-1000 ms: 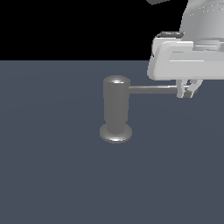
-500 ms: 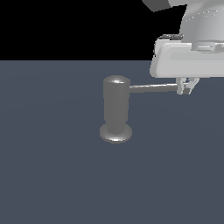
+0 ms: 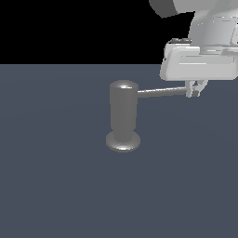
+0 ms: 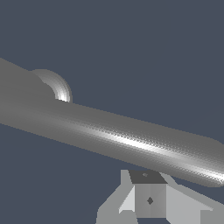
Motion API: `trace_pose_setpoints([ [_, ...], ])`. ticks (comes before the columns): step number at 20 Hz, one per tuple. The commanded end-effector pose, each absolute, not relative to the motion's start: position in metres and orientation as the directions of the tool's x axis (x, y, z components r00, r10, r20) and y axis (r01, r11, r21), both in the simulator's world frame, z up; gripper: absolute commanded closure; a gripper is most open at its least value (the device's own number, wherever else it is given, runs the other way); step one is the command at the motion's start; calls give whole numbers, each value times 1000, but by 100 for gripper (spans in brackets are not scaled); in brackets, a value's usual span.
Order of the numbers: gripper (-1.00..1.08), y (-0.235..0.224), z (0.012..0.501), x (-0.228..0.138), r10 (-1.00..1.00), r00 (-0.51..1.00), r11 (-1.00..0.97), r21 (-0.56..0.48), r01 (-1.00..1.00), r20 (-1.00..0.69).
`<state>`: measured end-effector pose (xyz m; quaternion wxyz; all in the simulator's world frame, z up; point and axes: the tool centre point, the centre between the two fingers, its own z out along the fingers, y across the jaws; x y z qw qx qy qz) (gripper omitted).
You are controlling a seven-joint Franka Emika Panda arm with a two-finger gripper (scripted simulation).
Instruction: Turn on the faucet by rotating a designated handle.
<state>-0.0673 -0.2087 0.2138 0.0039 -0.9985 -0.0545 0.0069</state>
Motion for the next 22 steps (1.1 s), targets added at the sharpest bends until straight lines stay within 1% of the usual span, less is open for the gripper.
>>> trace_pose_setpoints([
  [1, 108, -217, 217, -57, 105, 995, -995, -1, 105, -2],
  [8, 108, -229, 218, -38, 103, 995, -995, 0, 103, -1],
  [9, 108, -229, 218, -38, 103, 995, -995, 0, 103, -1],
  [10, 108, -226, 213, -46, 102, 995, -995, -9, 102, -15],
  [22, 108, -214, 214, -2, 102, 995, -995, -7, 102, -12],
])
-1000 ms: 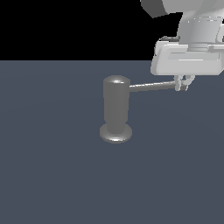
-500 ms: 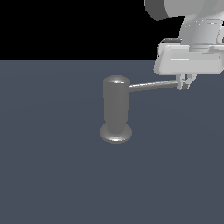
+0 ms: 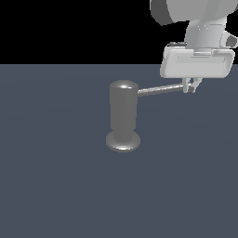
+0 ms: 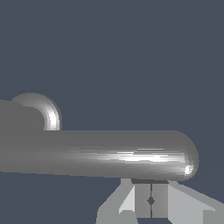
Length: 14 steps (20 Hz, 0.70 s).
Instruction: Turn on the faucet by rotating a designated handle.
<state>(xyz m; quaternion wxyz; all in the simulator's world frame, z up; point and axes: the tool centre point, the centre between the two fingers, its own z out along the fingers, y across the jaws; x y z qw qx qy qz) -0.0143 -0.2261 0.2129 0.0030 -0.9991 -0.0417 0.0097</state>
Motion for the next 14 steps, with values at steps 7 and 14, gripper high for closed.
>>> trace_pose_setpoints([
  [7, 108, -208, 215, 23, 102, 995, -995, -6, 102, -9],
  [14, 108, -202, 215, 46, 102, 995, -995, -5, 102, -7],
])
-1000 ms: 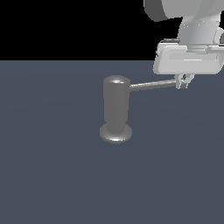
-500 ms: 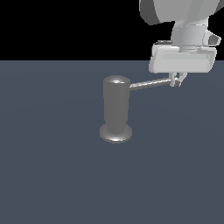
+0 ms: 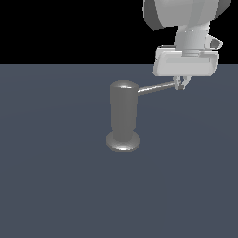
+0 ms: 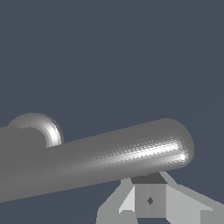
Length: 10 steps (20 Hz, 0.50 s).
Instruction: Turn on the faucet by rotating a designated handle.
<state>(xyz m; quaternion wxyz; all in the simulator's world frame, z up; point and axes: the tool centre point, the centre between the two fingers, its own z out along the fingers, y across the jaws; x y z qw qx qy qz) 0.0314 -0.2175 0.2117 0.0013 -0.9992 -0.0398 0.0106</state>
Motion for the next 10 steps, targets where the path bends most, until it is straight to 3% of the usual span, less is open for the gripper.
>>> trace_pose_setpoints([
  [1, 108, -201, 216, 49, 102, 995, -995, -4, 102, -7],
  [10, 108, -194, 216, 76, 102, 995, -995, -3, 102, -4],
])
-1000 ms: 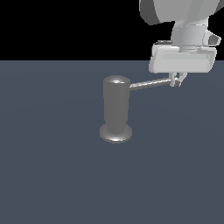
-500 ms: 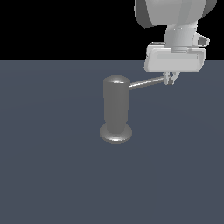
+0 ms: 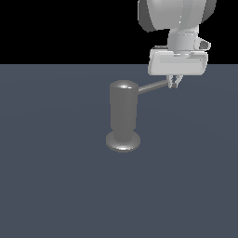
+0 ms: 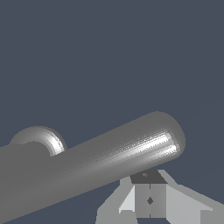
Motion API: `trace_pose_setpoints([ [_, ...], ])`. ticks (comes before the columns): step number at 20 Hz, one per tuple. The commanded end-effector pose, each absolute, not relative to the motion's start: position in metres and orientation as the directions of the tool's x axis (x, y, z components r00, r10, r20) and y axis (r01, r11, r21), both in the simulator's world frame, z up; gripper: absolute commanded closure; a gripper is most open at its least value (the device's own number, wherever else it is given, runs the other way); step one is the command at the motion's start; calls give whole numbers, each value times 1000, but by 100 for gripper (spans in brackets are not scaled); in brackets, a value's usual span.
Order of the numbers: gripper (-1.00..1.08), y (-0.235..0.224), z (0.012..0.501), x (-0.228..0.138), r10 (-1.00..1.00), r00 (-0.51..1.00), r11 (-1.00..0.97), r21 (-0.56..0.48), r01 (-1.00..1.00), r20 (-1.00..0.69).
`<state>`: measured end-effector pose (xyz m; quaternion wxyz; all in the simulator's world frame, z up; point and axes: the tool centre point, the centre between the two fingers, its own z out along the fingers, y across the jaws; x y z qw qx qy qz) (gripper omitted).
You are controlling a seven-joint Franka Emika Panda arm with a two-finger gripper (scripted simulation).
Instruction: Turn on the faucet by rotating a designated handle.
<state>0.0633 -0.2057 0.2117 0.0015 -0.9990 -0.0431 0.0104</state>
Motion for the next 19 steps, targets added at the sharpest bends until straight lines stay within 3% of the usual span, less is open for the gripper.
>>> trace_pose_setpoints([
  [1, 108, -193, 216, 79, 102, 995, -995, -3, 102, -4],
  [19, 108, -182, 218, 124, 102, 995, -995, 0, 102, 0],
])
